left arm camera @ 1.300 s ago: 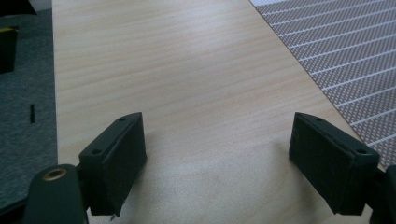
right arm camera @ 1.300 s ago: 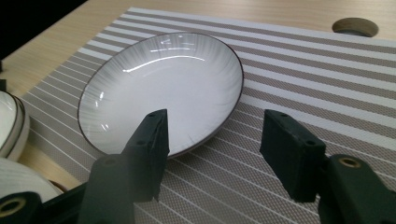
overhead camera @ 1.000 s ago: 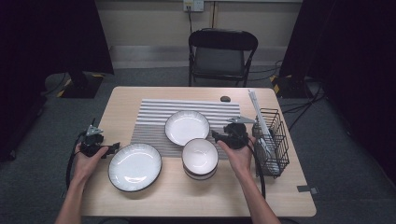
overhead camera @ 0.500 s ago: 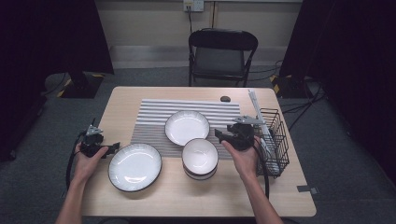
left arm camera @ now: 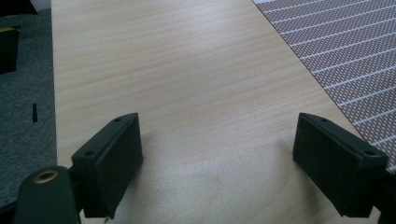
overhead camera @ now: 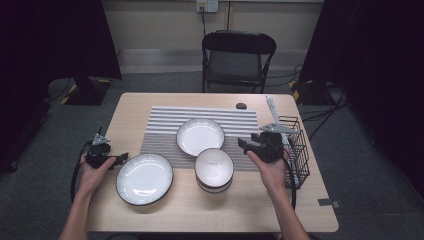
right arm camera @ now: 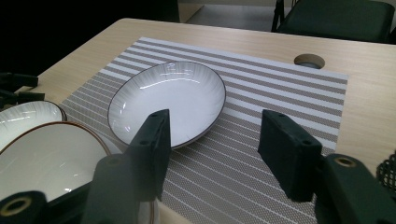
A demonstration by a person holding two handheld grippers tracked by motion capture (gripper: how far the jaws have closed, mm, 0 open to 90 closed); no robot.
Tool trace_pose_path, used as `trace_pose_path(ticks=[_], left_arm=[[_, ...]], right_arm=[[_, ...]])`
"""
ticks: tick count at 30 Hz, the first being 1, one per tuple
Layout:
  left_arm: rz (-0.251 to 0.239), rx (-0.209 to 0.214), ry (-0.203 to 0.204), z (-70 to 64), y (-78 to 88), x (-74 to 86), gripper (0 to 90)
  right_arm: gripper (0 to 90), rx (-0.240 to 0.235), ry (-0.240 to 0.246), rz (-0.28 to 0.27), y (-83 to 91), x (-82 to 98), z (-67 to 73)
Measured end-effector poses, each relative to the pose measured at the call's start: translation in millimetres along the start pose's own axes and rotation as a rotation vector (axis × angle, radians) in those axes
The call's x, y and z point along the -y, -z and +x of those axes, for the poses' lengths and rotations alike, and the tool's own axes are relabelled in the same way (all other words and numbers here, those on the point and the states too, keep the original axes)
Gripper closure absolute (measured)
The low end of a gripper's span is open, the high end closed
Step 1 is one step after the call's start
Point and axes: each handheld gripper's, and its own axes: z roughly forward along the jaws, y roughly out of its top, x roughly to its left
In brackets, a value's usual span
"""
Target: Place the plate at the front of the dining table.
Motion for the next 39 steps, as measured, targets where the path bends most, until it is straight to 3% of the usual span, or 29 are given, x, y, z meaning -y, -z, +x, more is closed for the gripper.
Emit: trace_pose_path(ticks=[26, 39], left_arm=[[-0.001, 0.001, -0.001, 0.4, -0.1, 0.0, 15.1], [0.000, 0.001, -0.002, 0.4, 0.0, 0.0, 15.0]], right_arm=[[46.2, 0.042, -0.073, -0.040, 46.8, 9.4, -45.1], [52.2, 0.078, -0.077, -0.014, 66.7, 21.1, -62.2]])
